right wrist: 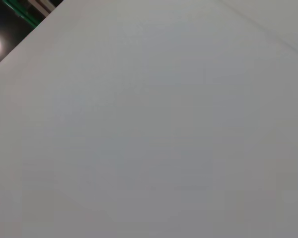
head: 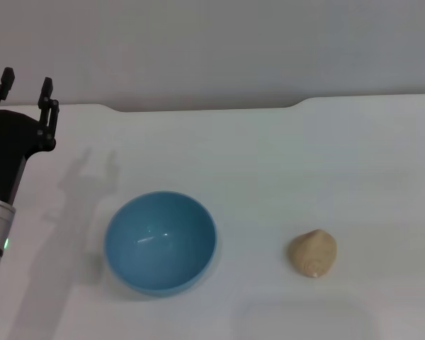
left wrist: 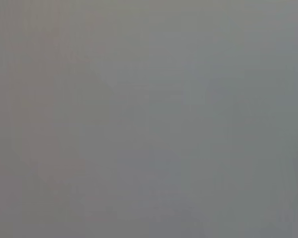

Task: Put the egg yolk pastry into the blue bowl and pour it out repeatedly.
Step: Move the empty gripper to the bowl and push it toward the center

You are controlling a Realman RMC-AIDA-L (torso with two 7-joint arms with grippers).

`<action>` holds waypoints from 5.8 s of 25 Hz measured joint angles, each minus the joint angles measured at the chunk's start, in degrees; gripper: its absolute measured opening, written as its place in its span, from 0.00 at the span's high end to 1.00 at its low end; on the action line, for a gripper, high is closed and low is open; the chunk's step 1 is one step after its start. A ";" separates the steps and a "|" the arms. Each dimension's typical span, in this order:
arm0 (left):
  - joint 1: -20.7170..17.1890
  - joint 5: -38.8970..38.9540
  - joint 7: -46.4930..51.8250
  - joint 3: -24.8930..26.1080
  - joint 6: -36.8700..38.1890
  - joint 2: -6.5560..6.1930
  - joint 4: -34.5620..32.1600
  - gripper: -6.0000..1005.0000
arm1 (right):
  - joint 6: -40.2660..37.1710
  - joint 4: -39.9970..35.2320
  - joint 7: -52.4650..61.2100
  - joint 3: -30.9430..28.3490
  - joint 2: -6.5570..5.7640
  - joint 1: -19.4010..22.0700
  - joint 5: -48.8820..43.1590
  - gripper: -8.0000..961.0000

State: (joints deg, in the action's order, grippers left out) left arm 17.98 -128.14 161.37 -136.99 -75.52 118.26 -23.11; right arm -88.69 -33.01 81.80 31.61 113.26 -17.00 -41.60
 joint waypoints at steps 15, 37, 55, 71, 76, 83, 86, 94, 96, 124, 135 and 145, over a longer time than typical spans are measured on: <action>-0.32 0.00 0.00 -0.03 -0.20 0.15 -0.44 0.54 | 3.67 -0.39 -4.57 0.31 0.43 0.16 -0.72 0.48; -0.32 0.00 0.00 -0.42 -0.33 0.31 -0.53 0.54 | 8.97 0.15 -11.47 0.04 0.91 -0.83 -2.26 0.48; -0.20 0.00 0.00 -0.55 -0.24 0.31 -0.60 0.54 | 9.10 -0.06 -12.13 -0.06 1.26 -1.03 -2.26 0.48; 0.12 0.00 -0.01 -0.55 -0.24 0.31 -0.62 0.54 | 9.86 -0.12 -12.13 -0.04 1.26 -1.22 -2.26 0.48; 0.05 0.00 0.00 -0.55 -0.28 0.31 -0.62 0.54 | 9.86 -0.11 -12.12 -0.06 1.26 -1.19 -2.26 0.48; -0.13 0.00 0.00 -0.55 -0.33 0.31 -0.62 0.54 | 9.86 0.07 -12.12 0.08 1.28 -1.19 -2.26 0.48; -0.20 -0.03 0.00 -0.55 -0.33 0.31 -0.62 0.54 | 9.86 0.10 -12.12 0.15 1.30 -1.19 -2.26 0.48; -0.30 -0.27 0.00 -0.55 -0.33 0.30 -0.71 0.54 | 10.01 0.10 -12.12 0.27 1.73 -1.19 -2.26 0.48; -0.31 -0.27 -0.01 -0.55 -0.33 0.30 -0.71 0.54 | 10.32 -0.06 -12.12 0.27 1.92 -1.09 -2.26 0.48; -0.40 -0.40 -0.39 0.82 6.91 -0.51 -8.66 0.54 | 27.02 -4.37 -16.73 0.62 5.16 -3.64 -20.61 0.48; -4.60 -6.19 -10.86 15.50 36.45 -2.36 -32.71 0.54 | 28.38 -3.70 -20.06 2.33 5.41 -3.75 -24.46 0.48; -8.89 -11.18 -14.08 28.21 67.01 -0.47 -51.90 0.54 | 31.60 -2.40 -23.43 6.41 5.48 -4.37 -24.53 0.48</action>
State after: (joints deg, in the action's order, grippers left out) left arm 9.09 -139.32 147.29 -108.78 -8.51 117.79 -75.01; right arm -57.10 -35.41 58.37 38.01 118.74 -21.37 -66.13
